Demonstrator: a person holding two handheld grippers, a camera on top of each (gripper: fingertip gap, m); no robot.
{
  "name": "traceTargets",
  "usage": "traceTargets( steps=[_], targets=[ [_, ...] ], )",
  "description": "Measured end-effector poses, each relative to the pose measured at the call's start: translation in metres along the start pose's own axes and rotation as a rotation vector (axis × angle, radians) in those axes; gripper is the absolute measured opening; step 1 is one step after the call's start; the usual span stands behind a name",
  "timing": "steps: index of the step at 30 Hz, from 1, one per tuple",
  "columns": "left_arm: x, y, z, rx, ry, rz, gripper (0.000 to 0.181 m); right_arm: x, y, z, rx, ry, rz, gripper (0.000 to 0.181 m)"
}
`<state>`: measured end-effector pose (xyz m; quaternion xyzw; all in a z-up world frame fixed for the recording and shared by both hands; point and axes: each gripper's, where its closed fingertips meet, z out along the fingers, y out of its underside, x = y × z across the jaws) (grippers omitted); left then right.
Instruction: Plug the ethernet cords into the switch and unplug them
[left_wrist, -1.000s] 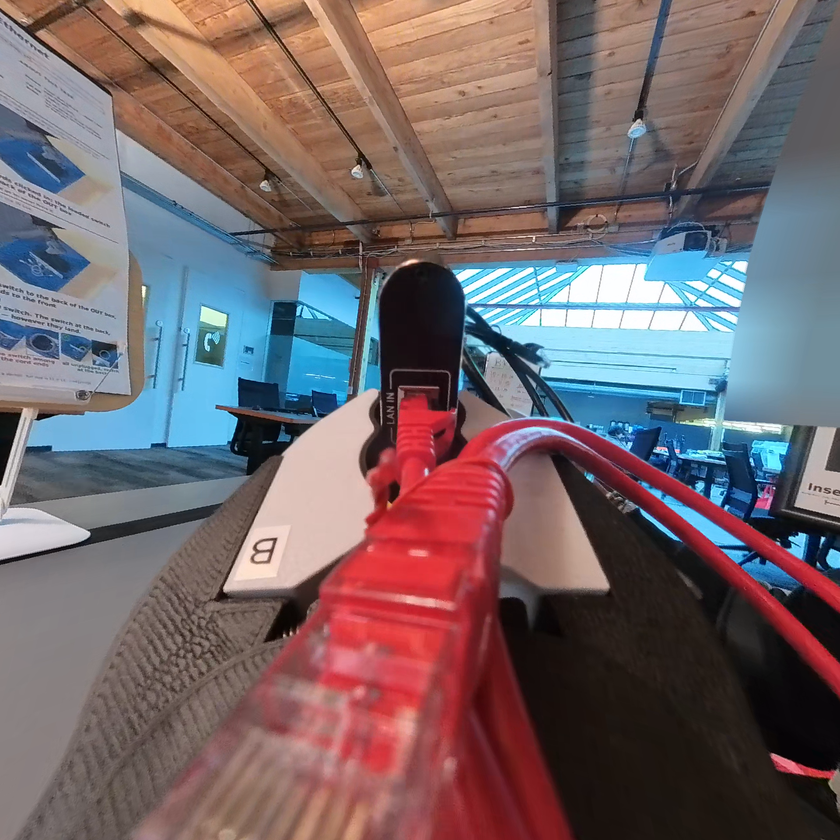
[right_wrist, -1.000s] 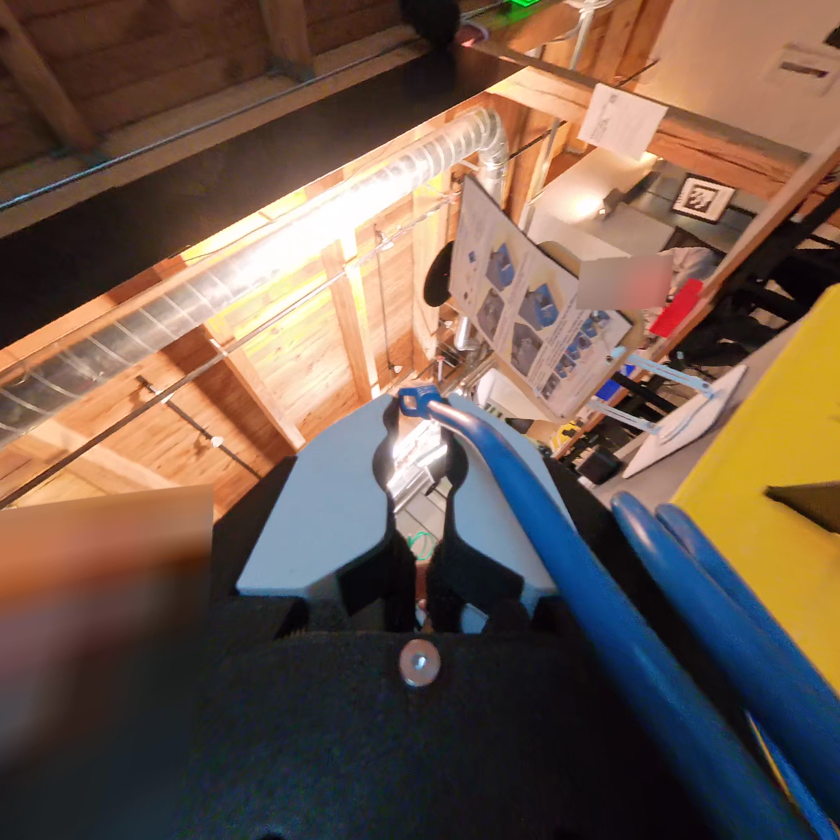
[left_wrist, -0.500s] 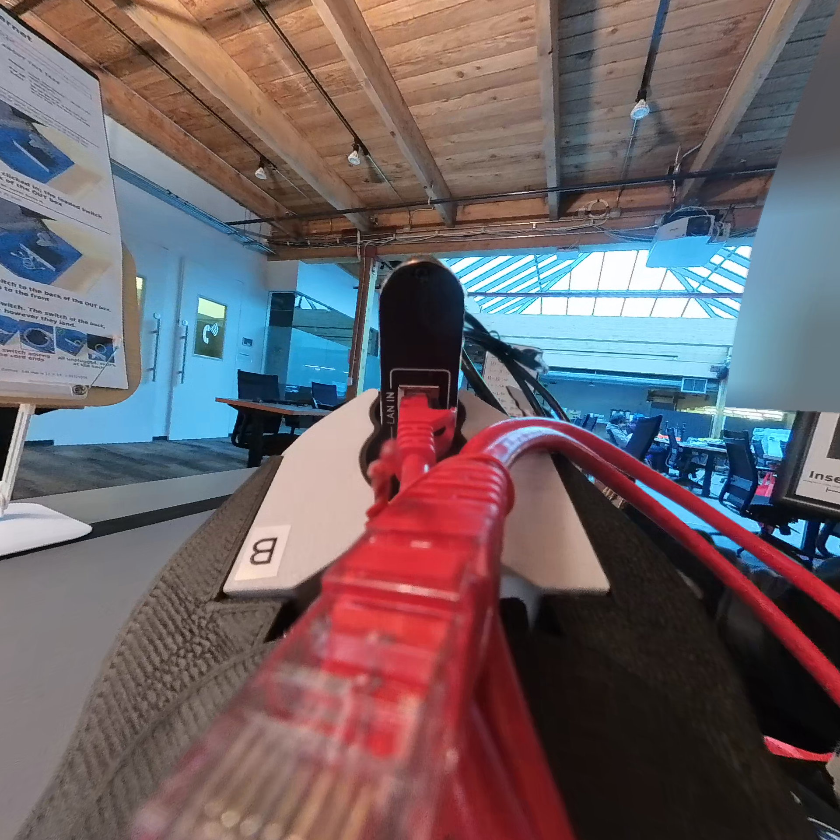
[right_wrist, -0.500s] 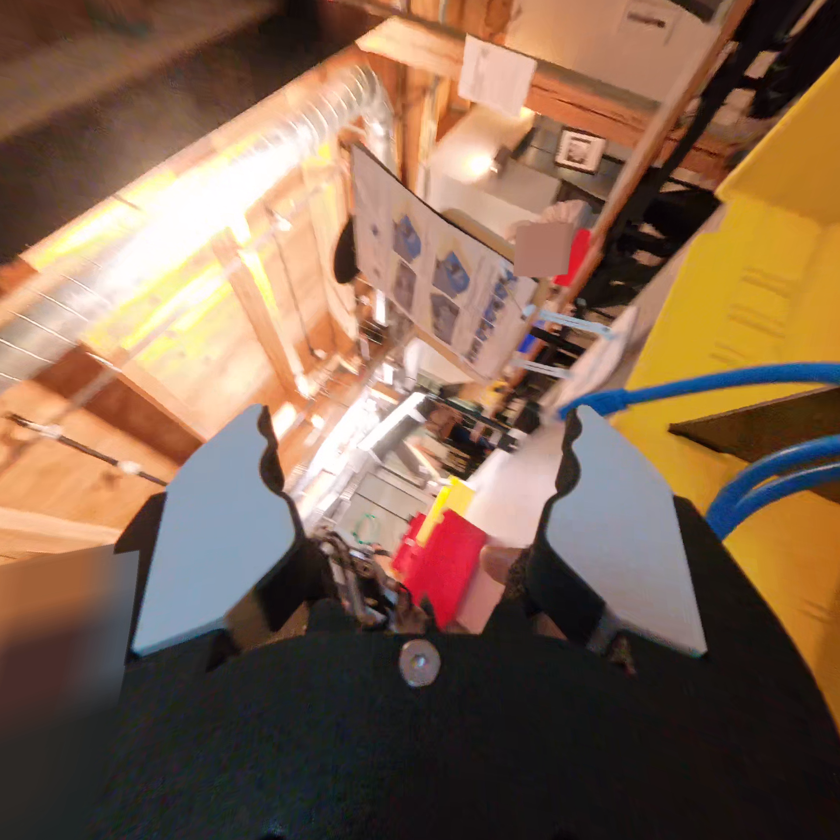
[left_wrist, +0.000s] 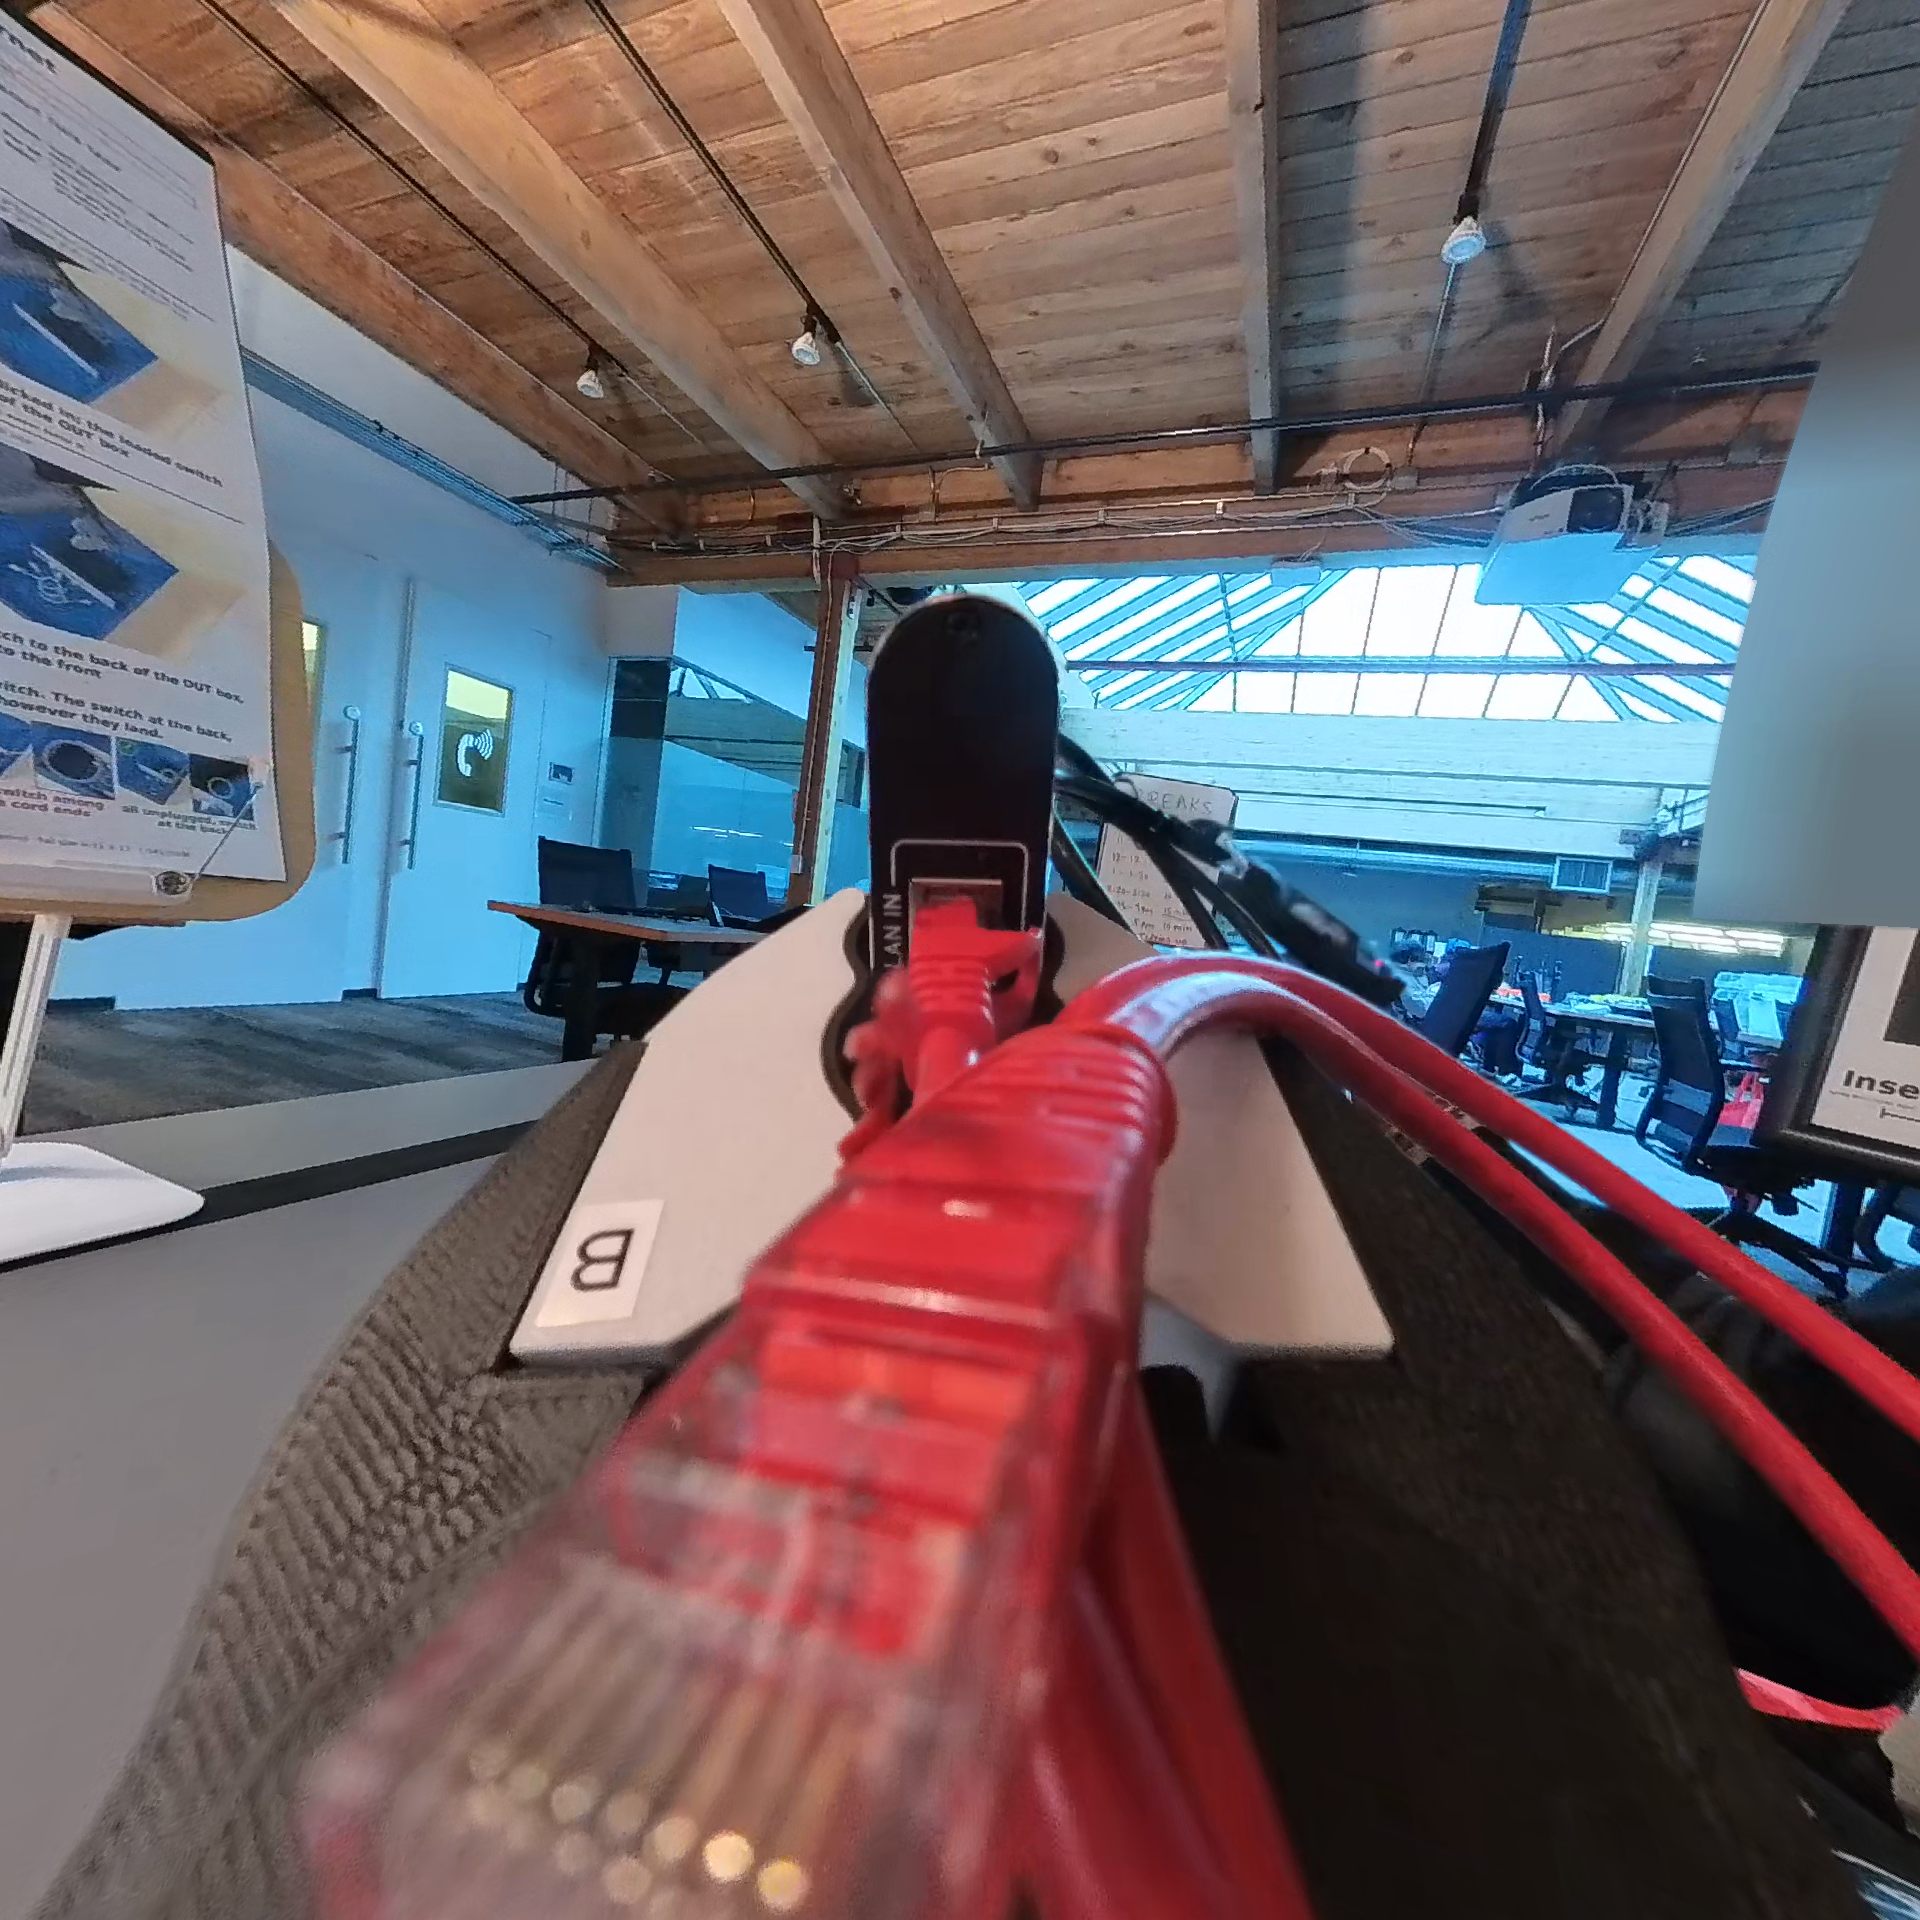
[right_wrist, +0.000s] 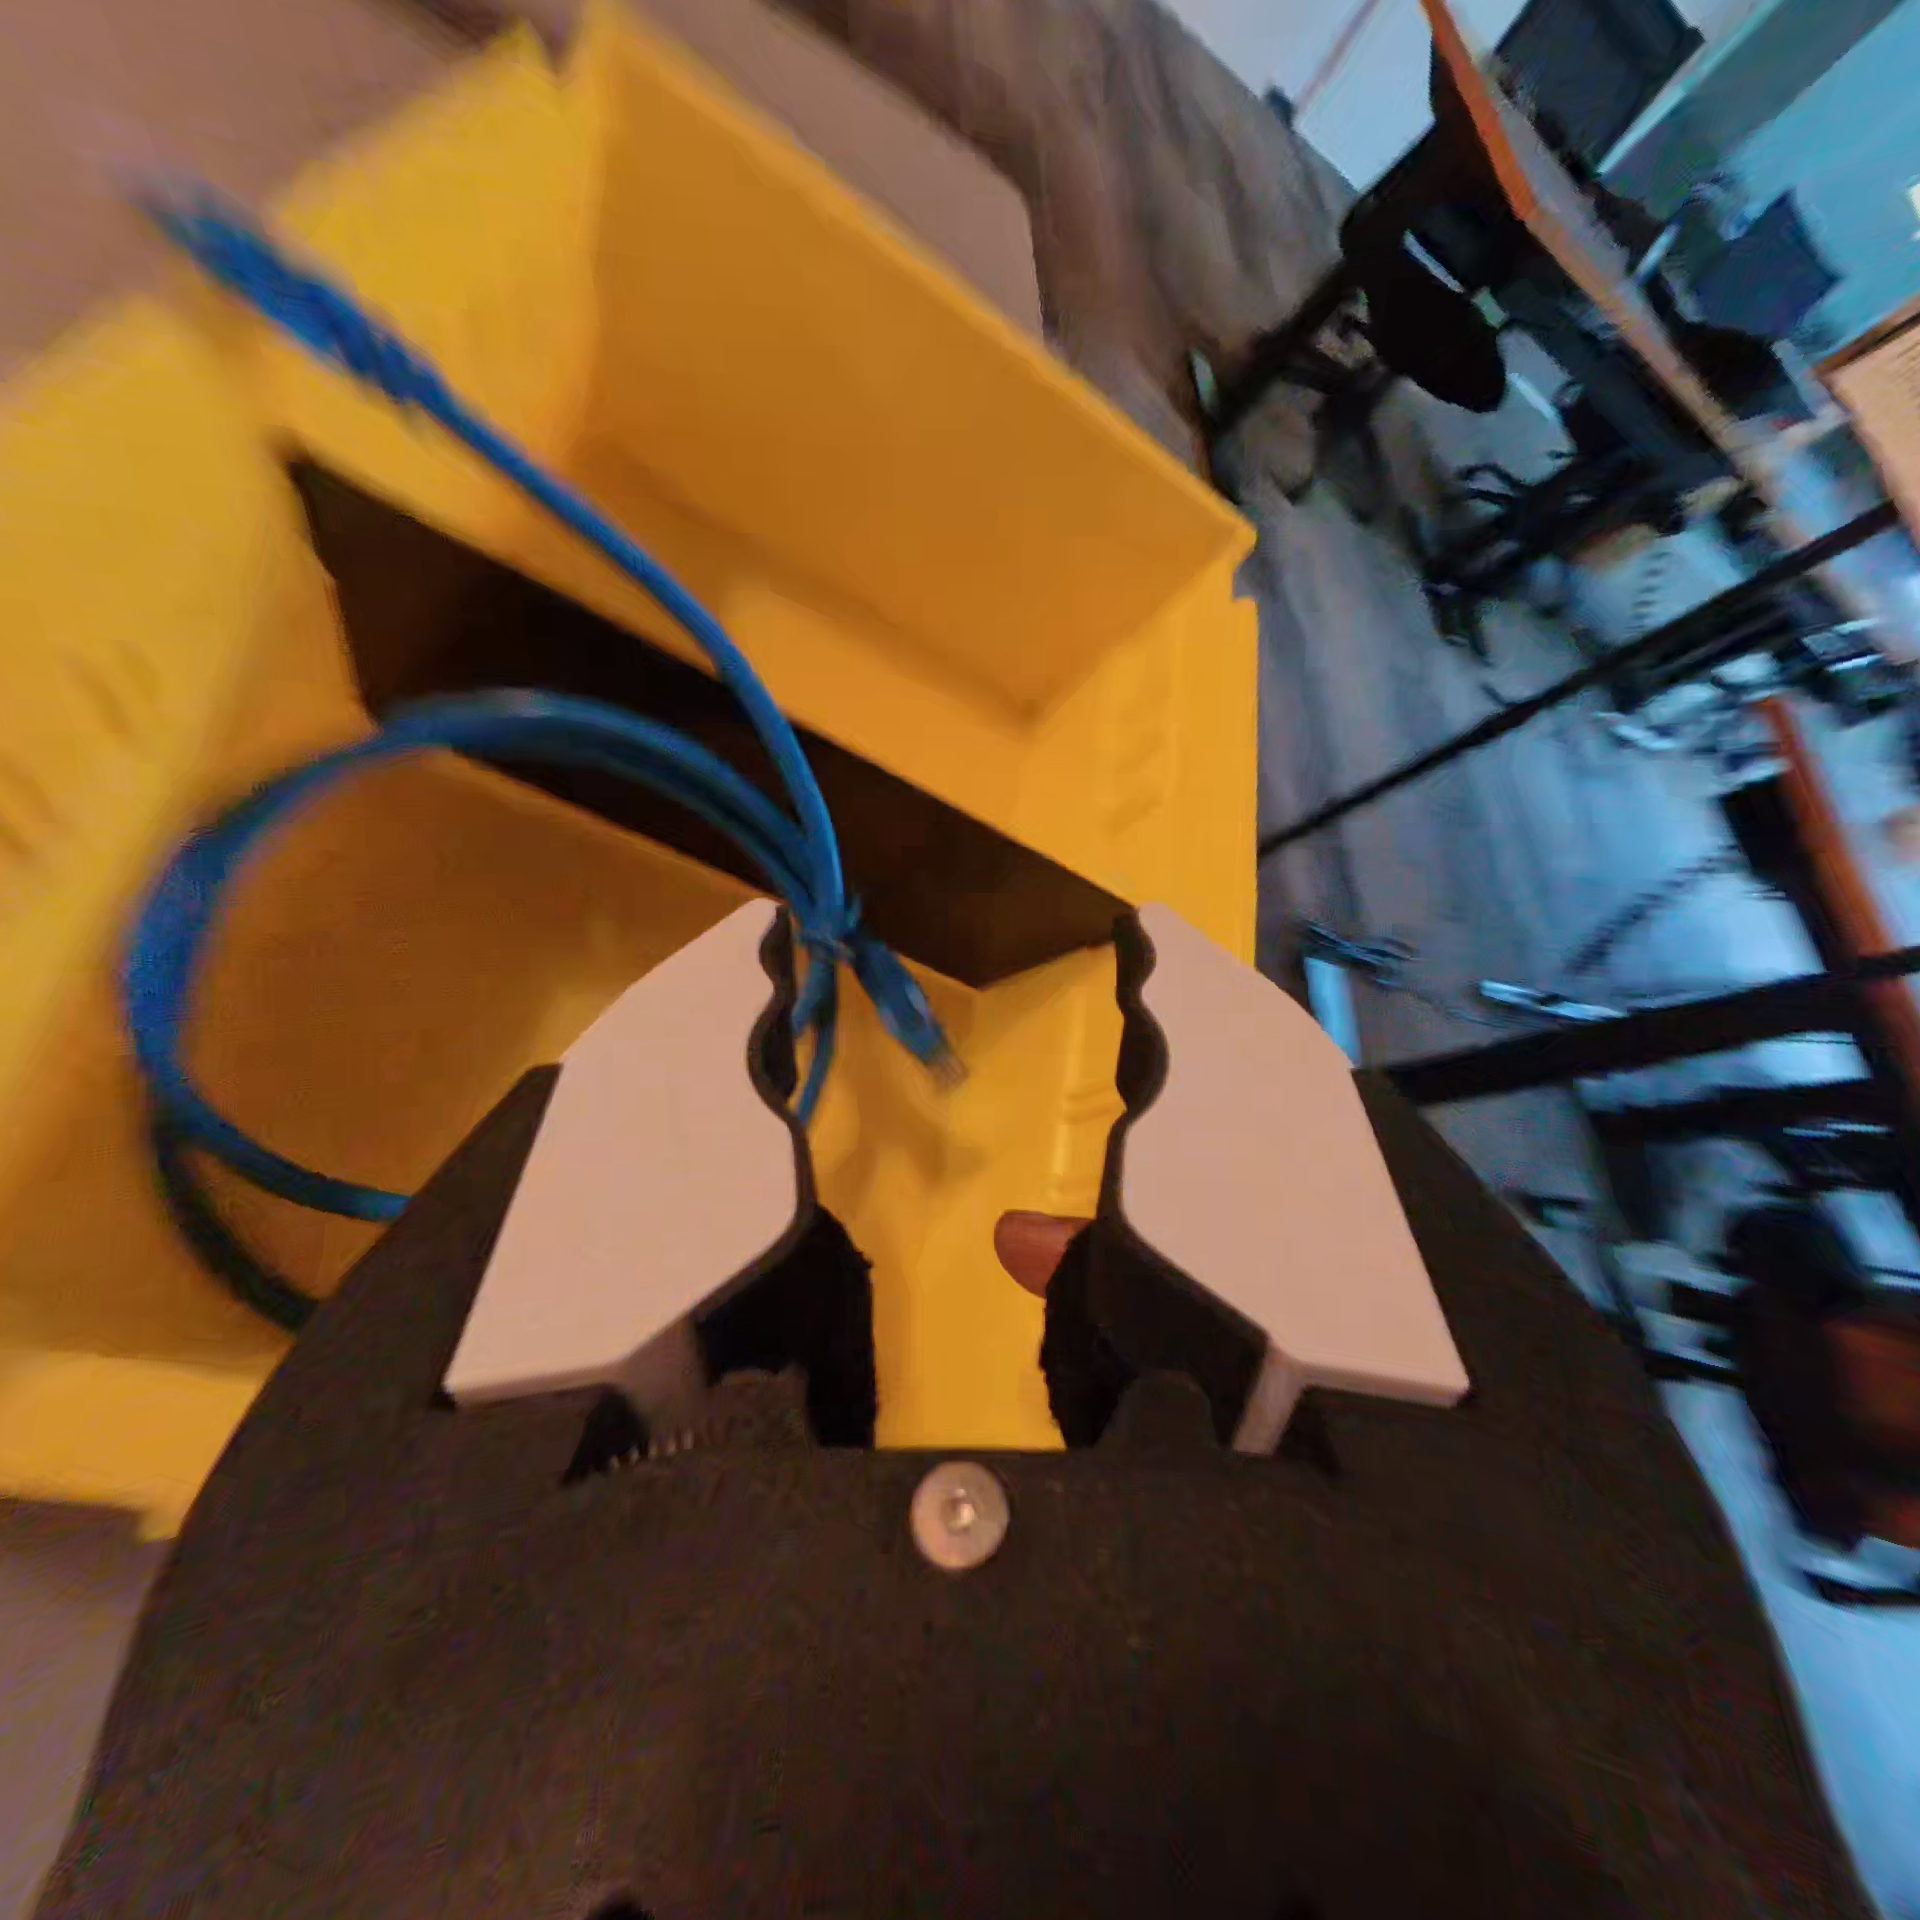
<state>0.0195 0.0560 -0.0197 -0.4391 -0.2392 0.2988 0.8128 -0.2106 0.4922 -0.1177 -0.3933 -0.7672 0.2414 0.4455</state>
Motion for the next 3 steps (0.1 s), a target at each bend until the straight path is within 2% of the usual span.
traceTargets(
  steps=[1, 3],
  targets=[
    [0.000, 0.000, 0.000, -0.002, 0.000, 0.001, 0.027, -0.001, 0.010, 0.007, -0.062, 0.026, -0.088, 0.060],
    [0.000, 0.001, 0.000, -0.005, 0.000, 0.004, 0.027, -0.013, 0.021, 0.020, -0.134, 0.007, -0.190, 0.061]
  ],
)
